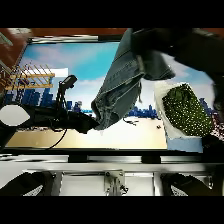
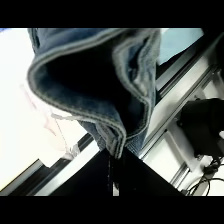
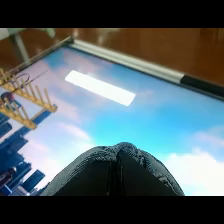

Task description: Fold the shirts.

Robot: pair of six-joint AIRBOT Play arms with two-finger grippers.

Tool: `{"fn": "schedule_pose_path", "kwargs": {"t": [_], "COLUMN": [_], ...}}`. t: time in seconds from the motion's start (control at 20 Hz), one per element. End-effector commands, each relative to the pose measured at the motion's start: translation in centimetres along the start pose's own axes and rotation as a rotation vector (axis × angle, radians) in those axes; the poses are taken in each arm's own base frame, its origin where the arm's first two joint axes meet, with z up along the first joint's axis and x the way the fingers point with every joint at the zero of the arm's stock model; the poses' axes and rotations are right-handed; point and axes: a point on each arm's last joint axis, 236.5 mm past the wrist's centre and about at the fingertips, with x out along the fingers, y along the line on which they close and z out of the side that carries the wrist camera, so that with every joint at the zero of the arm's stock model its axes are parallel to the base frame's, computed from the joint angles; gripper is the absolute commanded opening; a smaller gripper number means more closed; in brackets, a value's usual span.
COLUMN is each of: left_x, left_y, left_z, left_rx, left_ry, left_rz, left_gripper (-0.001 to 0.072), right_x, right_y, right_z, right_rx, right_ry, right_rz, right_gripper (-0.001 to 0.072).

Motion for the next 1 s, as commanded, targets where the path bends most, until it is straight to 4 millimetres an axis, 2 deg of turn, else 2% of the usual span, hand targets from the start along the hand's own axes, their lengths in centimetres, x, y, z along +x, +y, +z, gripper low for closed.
{"fn": "schedule_pose_path", "kwargs": {"t": [0.0, 0.1, 0.2, 0.25, 0.35, 0.4, 0.55, 0.65, 0.75, 0.85, 0.9, 0.95], "left_x": [0.8, 0.2, -0.9, -1.5, -2.3, -2.4, -2.1, -1.3, -0.7, -0.4, -0.4, -0.4], "left_y": [3.7, 6.1, 10.4, 12.5, 15.5, 16.6, 18.9, 19.8, 20.1, 20.3, 20.3, 20.3], "left_z": [-1.8, -1.4, -1.7, -2.0, -2.3, -2.6, -4.1, -6.0, -7.8, -9.3, -10.0, -10.4], "left_rx": [-0.101, -0.146, -0.150, -0.171, -0.274, -0.311, -0.387, -0.432, -0.464, -0.480, -0.484, -0.485], "left_ry": [0.038, 0.017, 0.015, 0.012, -0.004, -0.003, 0.033, 0.093, 0.148, 0.186, 0.206, 0.220], "left_rz": [0.063, 0.108, 0.236, 0.286, 0.328, 0.341, 0.361, 0.361, 0.356, 0.358, 0.362, 0.363], "left_gripper": [0.0046, 0.0046, 0.0046, 0.0046, 0.0047, 0.0047, 0.0048, 0.0048, 0.0048, 0.0048, 0.0047, 0.0047], "right_x": [7.4, 11.0, 13.7, 14.8, 16.0, 16.0, 14.0, 11.1, 7.3, 3.8, 2.9, 2.5], "right_y": [1.4, 1.9, 2.6, 2.5, 1.8, 1.4, -1.3, -4.3, -7.3, -9.1, -9.3, -8.9], "right_z": [-7.4, -11.8, -15.3, -16.6, -17.7, -17.7, -17.5, -19.5, -23.9, -29.0, -31.5, -33.5], "right_rx": [0.035, 0.055, 0.105, 0.134, 0.153, 0.156, 0.181, 0.223, 0.312, 0.420, 0.480, 0.541], "right_ry": [0.171, 0.251, 0.309, 0.322, 0.319, 0.318, 0.359, 0.484, 0.686, 0.874, 0.938, 0.976], "right_rz": [0.069, 0.086, 0.111, 0.111, 0.096, 0.088, 0.065, 0.053, 0.054, 0.064, 0.068, 0.083], "right_gripper": [0.0092, 0.0092, 0.0093, 0.0121, 0.0515, 0.0521, 0.0521, 0.0521, 0.0520, 0.0524, 0.0627, 0.0631]}}
